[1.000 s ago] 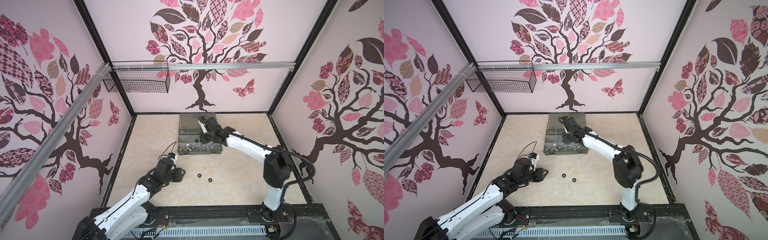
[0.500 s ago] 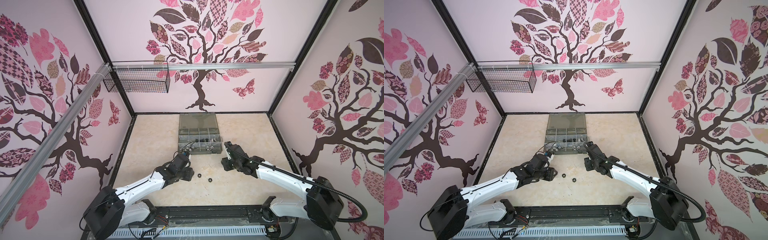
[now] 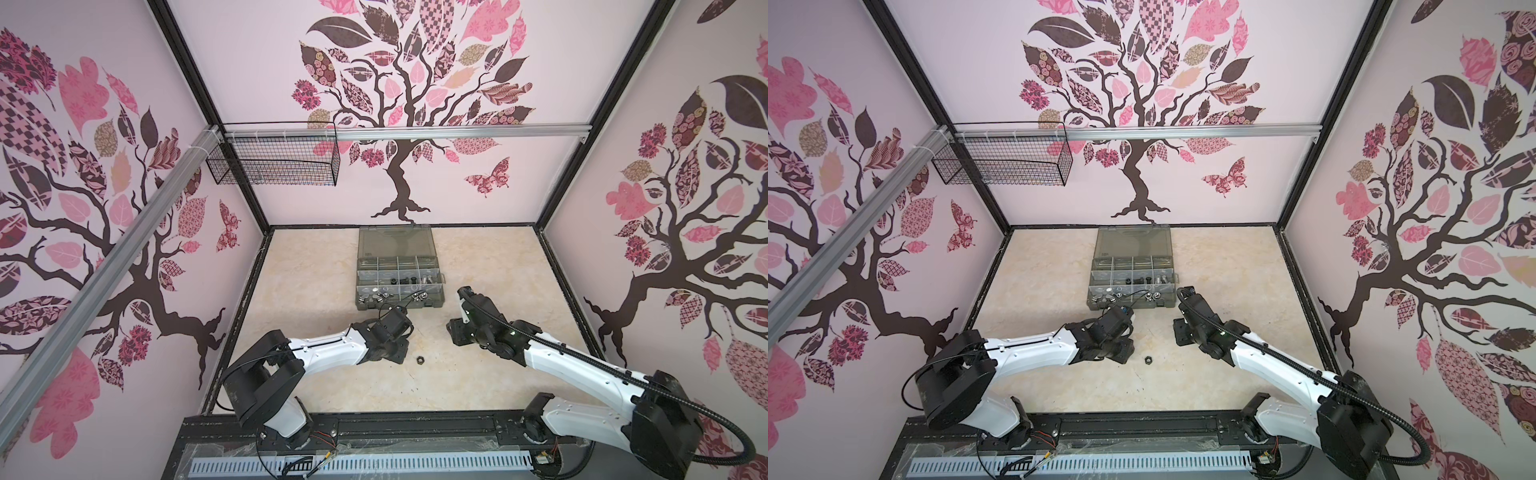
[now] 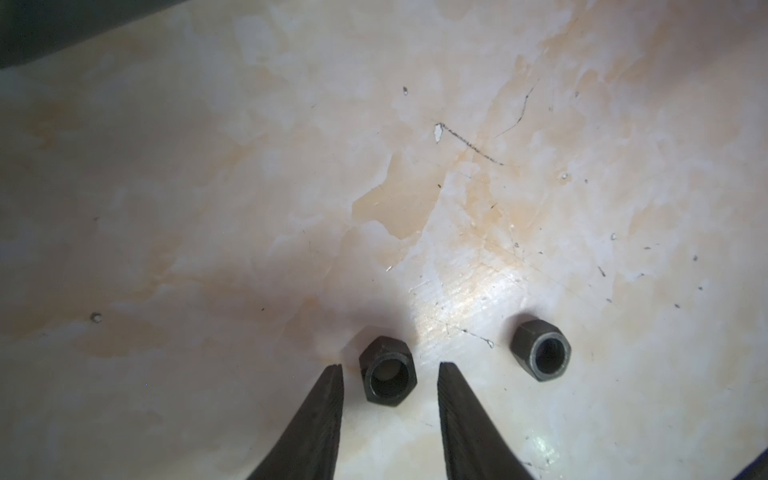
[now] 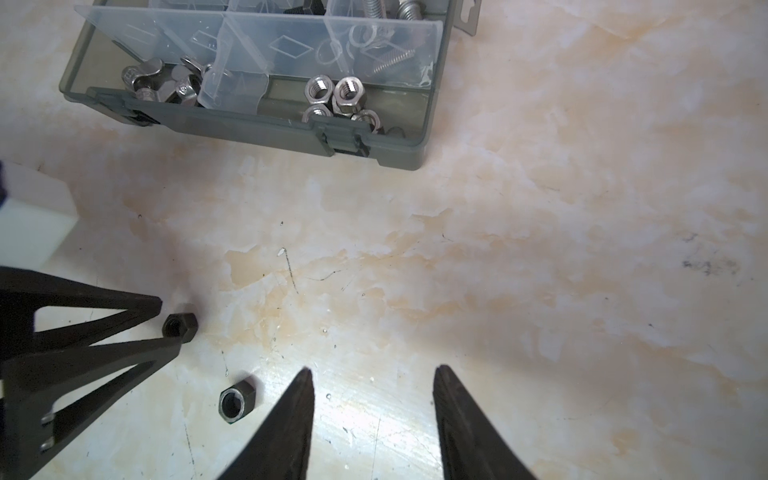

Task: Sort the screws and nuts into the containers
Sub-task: 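Withdraw the right gripper while the left gripper lowers toward the dark nuts, then close the left gripper on a dark hex nut and lift it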

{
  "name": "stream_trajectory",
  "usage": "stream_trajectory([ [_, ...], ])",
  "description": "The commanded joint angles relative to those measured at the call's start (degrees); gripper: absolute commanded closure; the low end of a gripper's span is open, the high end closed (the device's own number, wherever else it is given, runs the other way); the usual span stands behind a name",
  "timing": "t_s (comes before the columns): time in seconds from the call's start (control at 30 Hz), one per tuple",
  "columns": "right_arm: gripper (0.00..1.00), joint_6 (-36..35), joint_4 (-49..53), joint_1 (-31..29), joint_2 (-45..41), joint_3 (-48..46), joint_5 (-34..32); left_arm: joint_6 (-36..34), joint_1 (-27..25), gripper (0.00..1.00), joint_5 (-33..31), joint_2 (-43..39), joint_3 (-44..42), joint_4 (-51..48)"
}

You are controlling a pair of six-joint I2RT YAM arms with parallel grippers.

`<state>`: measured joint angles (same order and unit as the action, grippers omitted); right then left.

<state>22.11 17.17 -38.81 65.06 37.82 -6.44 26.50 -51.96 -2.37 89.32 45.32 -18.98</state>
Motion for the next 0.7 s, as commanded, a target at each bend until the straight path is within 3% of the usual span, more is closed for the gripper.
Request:
stream_trajectory([
  [0.0, 0.5, -0.2, 1.8, 0.3, -2.6, 0.9, -0.9, -0.8, -0.5, 0.59, -2.3, 1.1, 2.7, -0.9],
  [0.27, 0.5, 0.2, 2.7, 0.4, -3.6, 0.8, -1.6, -1.5, -2.3, 0.63, -3.7, 4.3, 3.7, -1.7],
  [0.5, 0.5, -0.1, 3.3, 0.4, -3.5, 1.6, -1.9, -2.1, -2.7, 0.84, -5.3, 4.9, 4.0, -2.2],
  [0.67, 0.5, 0.5, 4.5, 0.4, -4.4, 1.9, -2.0, -5.9, -1.2, 0.87, -6.5, 0.8, 8.7, -4.8],
])
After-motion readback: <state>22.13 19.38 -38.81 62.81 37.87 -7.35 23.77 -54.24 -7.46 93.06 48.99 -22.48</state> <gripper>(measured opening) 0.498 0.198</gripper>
